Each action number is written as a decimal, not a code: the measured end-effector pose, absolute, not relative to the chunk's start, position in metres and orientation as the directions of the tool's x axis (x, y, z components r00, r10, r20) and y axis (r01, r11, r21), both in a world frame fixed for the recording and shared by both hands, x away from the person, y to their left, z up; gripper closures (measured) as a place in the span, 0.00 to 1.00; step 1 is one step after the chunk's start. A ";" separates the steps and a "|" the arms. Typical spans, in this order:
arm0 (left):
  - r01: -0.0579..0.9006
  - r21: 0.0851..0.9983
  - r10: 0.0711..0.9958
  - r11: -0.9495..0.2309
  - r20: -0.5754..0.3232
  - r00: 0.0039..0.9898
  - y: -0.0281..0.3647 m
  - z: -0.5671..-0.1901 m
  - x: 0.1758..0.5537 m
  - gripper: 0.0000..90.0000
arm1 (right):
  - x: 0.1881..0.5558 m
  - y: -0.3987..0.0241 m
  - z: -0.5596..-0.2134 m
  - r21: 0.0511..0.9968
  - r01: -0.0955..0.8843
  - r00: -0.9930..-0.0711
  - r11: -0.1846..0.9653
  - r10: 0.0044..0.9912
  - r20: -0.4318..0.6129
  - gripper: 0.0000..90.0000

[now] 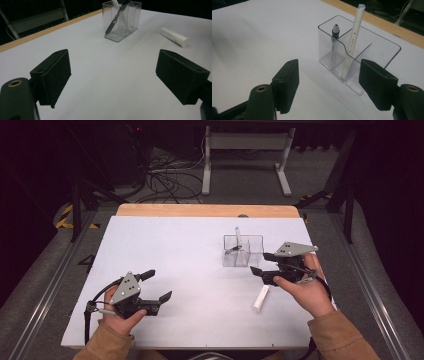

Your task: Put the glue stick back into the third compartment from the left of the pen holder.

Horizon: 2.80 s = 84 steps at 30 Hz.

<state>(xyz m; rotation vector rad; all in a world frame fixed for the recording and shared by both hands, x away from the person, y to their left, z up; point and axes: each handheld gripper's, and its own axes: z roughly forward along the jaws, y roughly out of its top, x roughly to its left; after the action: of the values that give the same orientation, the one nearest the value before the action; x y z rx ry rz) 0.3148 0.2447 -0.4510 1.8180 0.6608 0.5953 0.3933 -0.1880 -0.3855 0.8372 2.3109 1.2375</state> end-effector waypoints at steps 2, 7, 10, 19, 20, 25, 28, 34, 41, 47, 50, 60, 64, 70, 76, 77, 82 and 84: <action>0.158 0.946 0.686 -0.284 0.085 0.722 0.245 -0.451 0.315 0.15 | 0.393 -0.189 -0.386 0.840 0.330 -0.745 0.431 0.666 -0.049 0.37; 0.159 0.945 0.686 -0.285 0.085 0.723 0.245 -0.451 0.315 0.15 | 0.393 -0.189 -0.388 0.825 0.348 -0.750 0.446 0.660 -0.040 0.37; 0.160 0.945 0.685 -0.285 0.084 0.723 0.245 -0.451 0.315 0.15 | 0.393 -0.189 -0.387 0.794 0.342 -0.768 0.502 0.636 -0.071 0.38; 0.190 0.940 0.690 -0.283 0.062 0.721 0.238 -0.447 0.315 0.16 | 0.393 -0.197 -0.392 0.776 0.389 -0.754 0.497 0.656 -0.042 0.35; 0.189 0.939 0.688 -0.286 0.064 0.723 0.236 -0.446 0.315 0.16 | 0.392 -0.199 -0.394 0.779 0.391 -0.751 0.490 0.660 -0.038 0.35; 0.189 0.936 0.669 -0.297 0.063 0.741 0.225 -0.442 0.319 0.16 | 0.387 -0.209 -0.399 0.808 0.387 -0.731 0.444 0.682 -0.025 0.35; 0.193 0.933 0.654 -0.304 0.057 0.755 0.217 -0.441 0.322 0.15 | 0.383 -0.214 -0.401 0.828 0.371 -0.719 0.420 0.694 -0.029 0.35; 0.206 0.921 0.624 -0.331 0.050 0.780 0.193 -0.438 0.328 0.15 | 0.376 -0.223 -0.404 0.856 0.368 -0.682 0.363 0.731 -0.017 0.35; 0.218 0.909 0.586 -0.356 0.036 0.809 0.154 -0.436 0.334 0.17 | 0.377 -0.233 -0.417 0.875 0.368 -0.623 0.314 0.782 -0.019 0.35; 0.219 0.898 0.561 -0.382 0.037 0.827 0.123 -0.438 0.338 0.19 | 0.380 -0.236 -0.423 0.881 0.365 -0.598 0.301 0.801 -0.025 0.35; 0.220 0.894 0.547 -0.390 0.033 0.836 0.107 -0.441 0.340 0.19 | 0.380 -0.237 -0.424 0.882 0.365 -0.595 0.297 0.803 -0.024 0.35; 0.221 0.886 0.499 -0.407 0.013 0.866 0.061 -0.453 0.342 0.21 | 0.381 -0.241 -0.424 0.888 0.368 -0.582 0.277 0.813 -0.012 0.35; 0.209 0.886 0.480 -0.415 0.018 0.877 0.046 -0.458 0.342 0.21 | 0.381 -0.243 -0.424 0.890 0.367 -0.581 0.272 0.814 -0.009 0.35; 0.206 0.878 0.462 -0.431 0.019 0.886 0.026 -0.465 0.343 0.22 | 0.380 -0.245 -0.426 0.890 0.374 -0.573 0.263 0.820 -0.001 0.35; 0.212 0.868 0.458 -0.450 0.021 0.889 0.009 -0.473 0.344 0.23 | 0.380 -0.245 -0.426 0.891 0.372 -0.575 0.261 0.818 0.001 0.34; 0.213 0.864 0.458 -0.456 0.023 0.889 0.007 -0.474 0.345 0.23 | 0.380 -0.245 -0.426 0.891 0.373 -0.575 0.260 0.818 0.001 0.35; 0.219 0.857 0.460 -0.467 0.024 0.888 -0.004 -0.480 0.347 0.23 | 0.380 -0.246 -0.426 0.891 0.374 -0.575 0.257 0.818 0.005 0.34; 0.216 0.853 0.459 -0.475 0.030 0.888 -0.007 -0.482 0.348 0.24 | 0.381 -0.246 -0.426 0.891 0.374 -0.577 0.256 0.817 0.007 0.34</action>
<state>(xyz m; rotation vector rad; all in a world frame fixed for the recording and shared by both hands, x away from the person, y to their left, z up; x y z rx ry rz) 0.3480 -0.0072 -0.4823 2.0790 0.4870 0.3146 0.3807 -0.2457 -0.4265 1.0786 2.0710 1.2756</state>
